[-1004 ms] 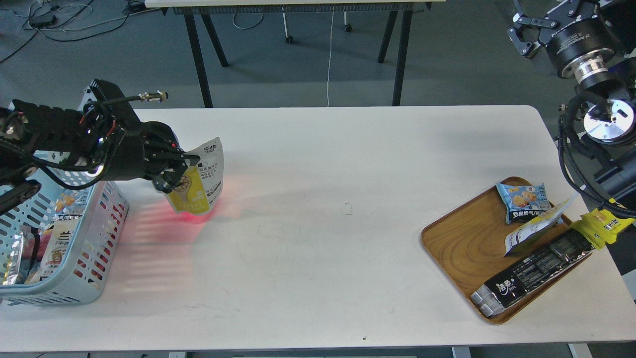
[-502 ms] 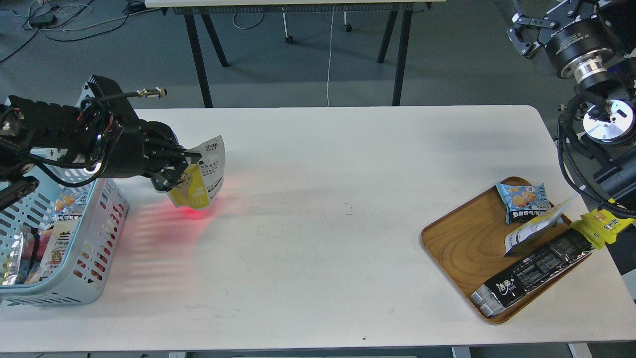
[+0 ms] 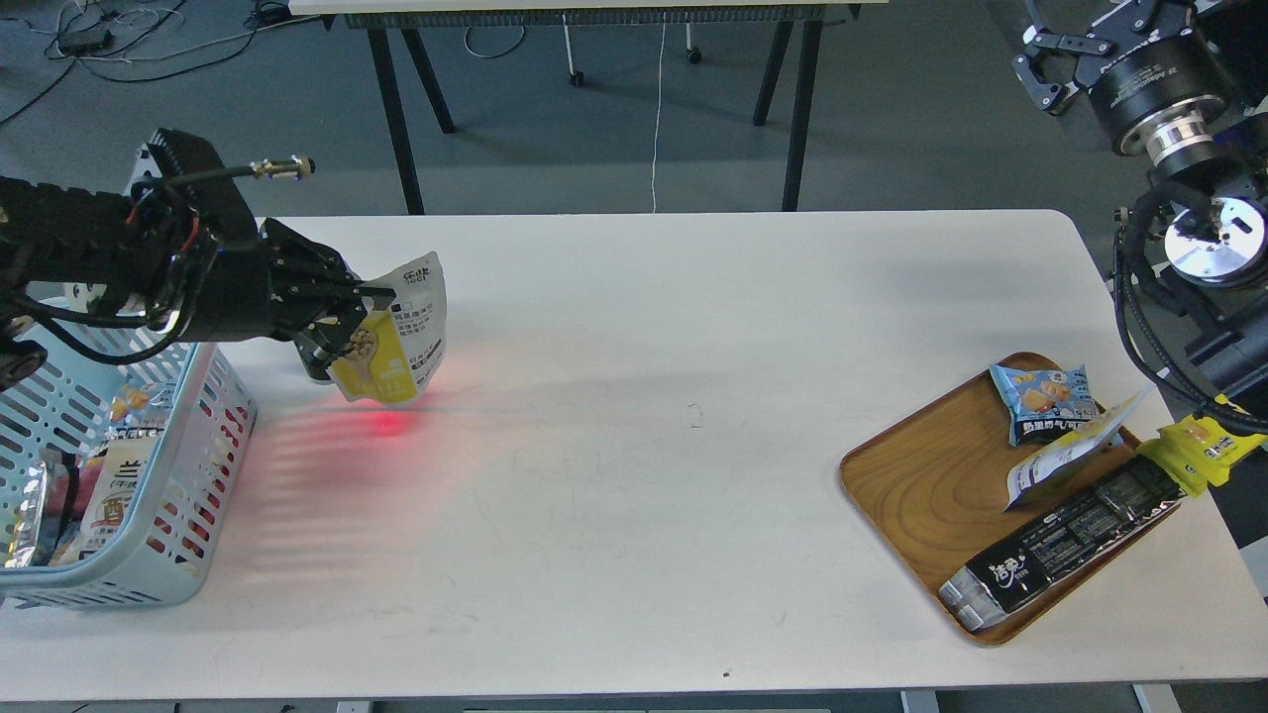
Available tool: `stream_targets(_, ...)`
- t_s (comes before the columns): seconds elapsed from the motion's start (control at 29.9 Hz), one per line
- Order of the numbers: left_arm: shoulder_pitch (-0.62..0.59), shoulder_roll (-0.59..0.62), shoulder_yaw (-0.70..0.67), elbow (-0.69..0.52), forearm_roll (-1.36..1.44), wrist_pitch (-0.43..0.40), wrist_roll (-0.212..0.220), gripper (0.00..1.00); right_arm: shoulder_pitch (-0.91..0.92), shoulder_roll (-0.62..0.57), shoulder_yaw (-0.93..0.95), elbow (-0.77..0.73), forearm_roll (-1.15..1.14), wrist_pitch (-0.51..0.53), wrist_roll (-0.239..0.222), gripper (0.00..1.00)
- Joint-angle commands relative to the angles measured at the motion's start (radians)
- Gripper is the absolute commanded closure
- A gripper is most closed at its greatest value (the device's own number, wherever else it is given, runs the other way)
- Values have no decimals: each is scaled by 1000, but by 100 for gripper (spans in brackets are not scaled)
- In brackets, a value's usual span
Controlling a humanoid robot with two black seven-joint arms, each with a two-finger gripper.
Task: Scan snack and place in basket
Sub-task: 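Move the pouch above the blue basket and release it inside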
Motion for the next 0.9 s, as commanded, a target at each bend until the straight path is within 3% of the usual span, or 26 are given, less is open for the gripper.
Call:
stream_targets(0.0,1,67,-26,-58,0,0,1,100,2,0,0,-2,0,2,0,1)
stream_targets(0.3,1,234,-113,-66,-65,2,-19,100,14,-1,-3,-2,-2,3,0,1)
stream_targets(0.5,4,385,-98,-3,-197,56,-19,100,12,-29,-3,-2,-2,8,-3,1)
stream_targets(0.87,7,448,-31,112,-200,59,-19,100,12,-34,-5,1,-5,9,-3,1)
